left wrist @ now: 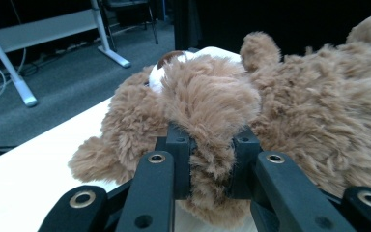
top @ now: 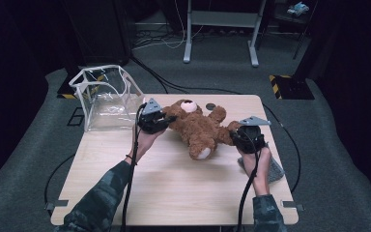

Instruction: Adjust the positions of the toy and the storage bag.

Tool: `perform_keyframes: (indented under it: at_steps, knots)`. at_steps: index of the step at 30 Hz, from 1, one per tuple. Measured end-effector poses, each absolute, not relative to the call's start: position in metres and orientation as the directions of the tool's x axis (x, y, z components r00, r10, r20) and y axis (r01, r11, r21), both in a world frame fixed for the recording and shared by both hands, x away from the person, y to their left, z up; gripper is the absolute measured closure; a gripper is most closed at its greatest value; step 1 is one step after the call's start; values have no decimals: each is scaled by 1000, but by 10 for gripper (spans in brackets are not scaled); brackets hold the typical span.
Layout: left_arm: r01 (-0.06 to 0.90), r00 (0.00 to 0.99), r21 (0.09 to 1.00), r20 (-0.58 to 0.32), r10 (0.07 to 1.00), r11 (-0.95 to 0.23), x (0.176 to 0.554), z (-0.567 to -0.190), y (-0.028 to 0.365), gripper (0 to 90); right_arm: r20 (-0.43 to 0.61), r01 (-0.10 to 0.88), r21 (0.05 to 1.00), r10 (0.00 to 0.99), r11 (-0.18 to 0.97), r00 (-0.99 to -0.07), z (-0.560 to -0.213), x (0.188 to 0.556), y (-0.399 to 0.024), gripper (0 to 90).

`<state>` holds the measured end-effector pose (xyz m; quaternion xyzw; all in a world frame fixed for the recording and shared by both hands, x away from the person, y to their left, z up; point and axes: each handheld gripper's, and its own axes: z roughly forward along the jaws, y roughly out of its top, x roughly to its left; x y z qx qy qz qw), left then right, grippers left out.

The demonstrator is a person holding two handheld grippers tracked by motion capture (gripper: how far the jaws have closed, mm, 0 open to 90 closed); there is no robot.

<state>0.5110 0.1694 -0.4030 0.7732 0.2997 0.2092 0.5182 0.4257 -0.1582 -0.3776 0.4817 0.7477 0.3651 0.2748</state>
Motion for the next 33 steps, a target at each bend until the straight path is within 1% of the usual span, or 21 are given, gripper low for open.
perform_keyframes:
  at_steps: [5, 7, 10, 13, 15, 21, 22, 23, 25, 27, 28, 29, 30, 31, 33]
  knots:
    - [244, 740, 921, 25, 672, -303, 517, -408, 168, 763, -90, 496, 821, 921, 284, -378, -370, 413, -152, 795]
    - [255, 741, 919, 15, 671, -302, 519, -410, 168, 763, -100, 495, 817, 919, 294, -381, -369, 409, -149, 796]
    - [261, 741, 914, 17, 672, -311, 522, -413, 169, 763, -111, 498, 809, 913, 313, -393, -374, 404, -144, 797]
    - [282, 740, 905, 7, 673, -319, 524, -417, 171, 762, -95, 513, 801, 912, 308, -399, -382, 399, -138, 797]
    - [299, 739, 900, -8, 674, -316, 526, -421, 174, 762, -98, 519, 790, 903, 327, -419, -388, 396, -134, 796]
    - [345, 726, 883, -35, 687, -320, 525, -438, 183, 756, -38, 563, 758, 885, 328, -464, -414, 391, -119, 787]
    - [366, 727, 871, -48, 685, -327, 526, -441, 185, 753, -24, 568, 756, 882, 324, -471, -418, 390, -118, 785]
    - [378, 722, 873, -71, 688, -306, 526, -445, 187, 748, -19, 573, 750, 877, 330, -480, -422, 390, -117, 781]
    - [389, 716, 870, -79, 694, -302, 525, -450, 192, 745, 6, 587, 744, 876, 318, -483, -429, 388, -113, 778]
    - [408, 705, 868, -102, 701, -284, 524, -455, 197, 733, 10, 583, 740, 863, 334, -506, -433, 387, -112, 772]
    - [419, 702, 865, -116, 703, -275, 524, -457, 199, 730, 32, 594, 741, 866, 315, -499, -434, 385, -110, 771]
    - [437, 694, 860, -137, 707, -263, 524, -458, 200, 723, 33, 595, 738, 863, 319, -504, -434, 384, -108, 766]
    - [437, 694, 860, -137, 707, -263, 524, -458, 200, 710, 27, 588, 738, 857, 330, -515, -435, 384, -108, 763]
    - [466, 679, 850, -165, 715, -245, 524, -459, 205, 674, 37, 590, 740, 857, 322, -514, -436, 383, -106, 762]
    - [476, 666, 847, -173, 725, -235, 523, -458, 207, 568, 33, 588, 739, 854, 328, -519, -435, 383, -105, 760]
